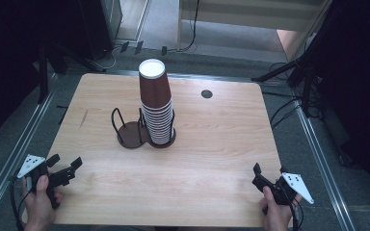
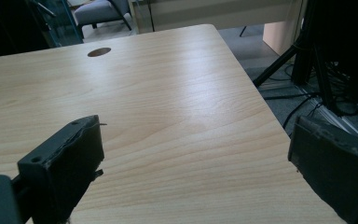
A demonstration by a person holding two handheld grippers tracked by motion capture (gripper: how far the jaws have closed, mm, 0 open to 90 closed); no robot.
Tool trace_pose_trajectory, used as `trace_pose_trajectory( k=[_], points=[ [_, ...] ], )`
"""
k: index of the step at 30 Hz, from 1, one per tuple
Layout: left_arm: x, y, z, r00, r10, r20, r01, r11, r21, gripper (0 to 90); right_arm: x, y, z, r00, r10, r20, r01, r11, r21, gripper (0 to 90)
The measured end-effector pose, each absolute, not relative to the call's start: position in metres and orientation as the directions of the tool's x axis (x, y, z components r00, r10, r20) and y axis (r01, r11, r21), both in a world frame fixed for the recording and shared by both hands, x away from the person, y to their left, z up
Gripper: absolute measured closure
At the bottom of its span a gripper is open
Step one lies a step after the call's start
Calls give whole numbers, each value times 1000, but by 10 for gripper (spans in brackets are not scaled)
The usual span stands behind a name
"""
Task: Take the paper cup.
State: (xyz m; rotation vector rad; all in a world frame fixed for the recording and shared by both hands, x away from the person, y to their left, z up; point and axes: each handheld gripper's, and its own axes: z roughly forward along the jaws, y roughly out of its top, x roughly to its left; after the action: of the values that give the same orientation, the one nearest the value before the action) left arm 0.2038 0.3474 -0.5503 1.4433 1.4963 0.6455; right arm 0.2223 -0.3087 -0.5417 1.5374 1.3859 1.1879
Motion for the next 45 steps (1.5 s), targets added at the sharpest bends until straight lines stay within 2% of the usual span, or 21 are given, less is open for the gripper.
trace_pose_trajectory(
  k=[6,7,14,26,45],
  points=[
    [206,337,-552,127,976,-178,462,100,881,90,225,-301,-539,-31,990,136,306,-120,944,30],
    [205,336,-552,137,975,-175,455,95,885,91,227,-296,-535,-54,986,158,317,-134,939,30],
    [205,339,-552,149,968,-202,458,113,882,90,223,-278,-511,-121,974,190,297,-147,943,30],
    [206,339,-552,150,967,-205,467,114,877,91,228,-240,-484,-205,978,46,307,20,952,29],
    [207,339,-552,156,966,-205,478,108,872,91,246,-196,-459,-309,950,52,266,34,963,29]
  ],
)
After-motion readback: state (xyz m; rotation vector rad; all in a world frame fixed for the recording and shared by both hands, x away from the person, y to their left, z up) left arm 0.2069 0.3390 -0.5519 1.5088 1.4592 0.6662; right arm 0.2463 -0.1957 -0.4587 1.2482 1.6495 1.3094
